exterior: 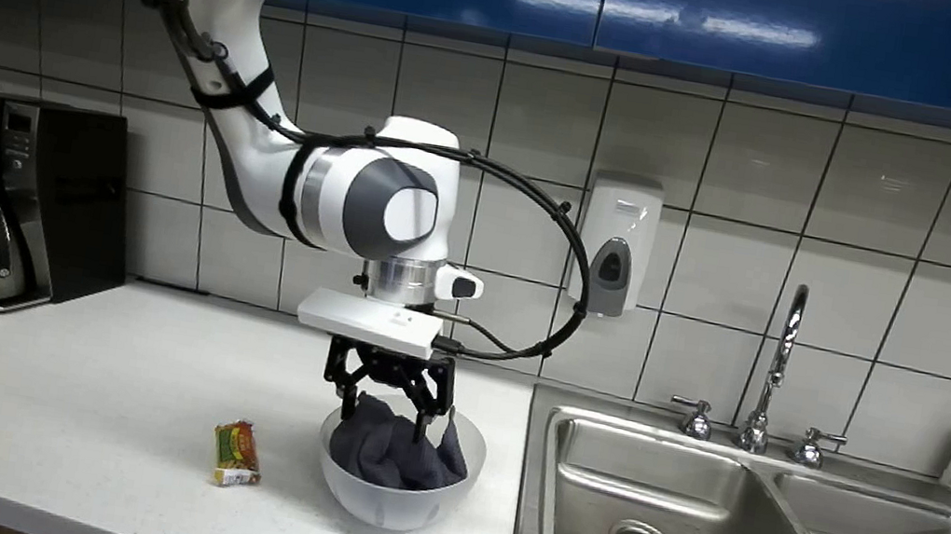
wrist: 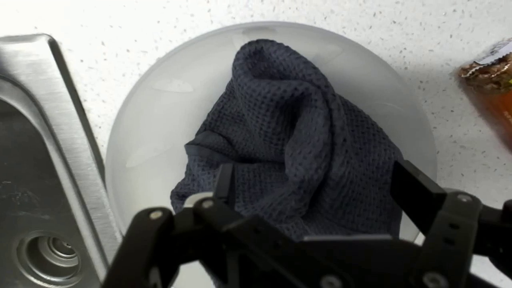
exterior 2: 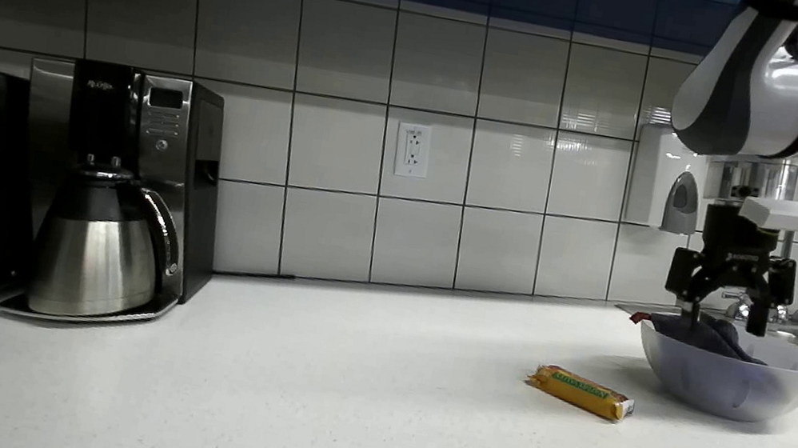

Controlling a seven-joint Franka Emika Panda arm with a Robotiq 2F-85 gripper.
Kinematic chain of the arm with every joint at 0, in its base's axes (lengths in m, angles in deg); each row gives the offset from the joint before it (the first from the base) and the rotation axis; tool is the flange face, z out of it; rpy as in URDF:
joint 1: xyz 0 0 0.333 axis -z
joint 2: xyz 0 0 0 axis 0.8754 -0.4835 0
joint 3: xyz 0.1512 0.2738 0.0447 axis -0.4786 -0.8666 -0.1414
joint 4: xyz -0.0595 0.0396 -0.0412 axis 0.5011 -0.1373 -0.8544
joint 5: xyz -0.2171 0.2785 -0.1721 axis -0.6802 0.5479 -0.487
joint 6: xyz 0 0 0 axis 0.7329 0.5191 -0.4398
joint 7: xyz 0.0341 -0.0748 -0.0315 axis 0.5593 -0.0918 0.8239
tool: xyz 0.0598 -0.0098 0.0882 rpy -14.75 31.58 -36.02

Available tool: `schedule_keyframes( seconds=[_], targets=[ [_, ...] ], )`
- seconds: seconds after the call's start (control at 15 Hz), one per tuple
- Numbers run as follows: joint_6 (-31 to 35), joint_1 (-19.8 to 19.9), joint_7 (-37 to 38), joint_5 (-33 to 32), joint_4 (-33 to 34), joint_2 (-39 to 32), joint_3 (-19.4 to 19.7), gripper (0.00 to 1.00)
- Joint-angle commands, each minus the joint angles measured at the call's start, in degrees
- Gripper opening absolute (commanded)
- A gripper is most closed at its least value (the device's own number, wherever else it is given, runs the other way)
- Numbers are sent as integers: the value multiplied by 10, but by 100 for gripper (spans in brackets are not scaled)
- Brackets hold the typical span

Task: Take the grey hand towel out of the bowl

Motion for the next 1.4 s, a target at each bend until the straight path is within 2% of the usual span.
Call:
schedule_keyframes(
  seconds=[0.0,0.07,0.13,0.2,0.4,0.73,0.87,1.33],
  targets=[
    [-2,12,-24,16,14,-16,-14,100],
    [0,12,-25,18,14,-17,-15,75],
    [0,12,-25,18,14,-18,-16,74],
    [0,13,-25,18,14,-19,-17,68],
    [1,13,-29,20,10,-14,-20,42],
    [7,14,-46,31,2,-1,-21,4],
    [8,15,-49,35,-1,5,-20,0],
    [-2,8,-34,5,-19,67,-16,1]
  ],
)
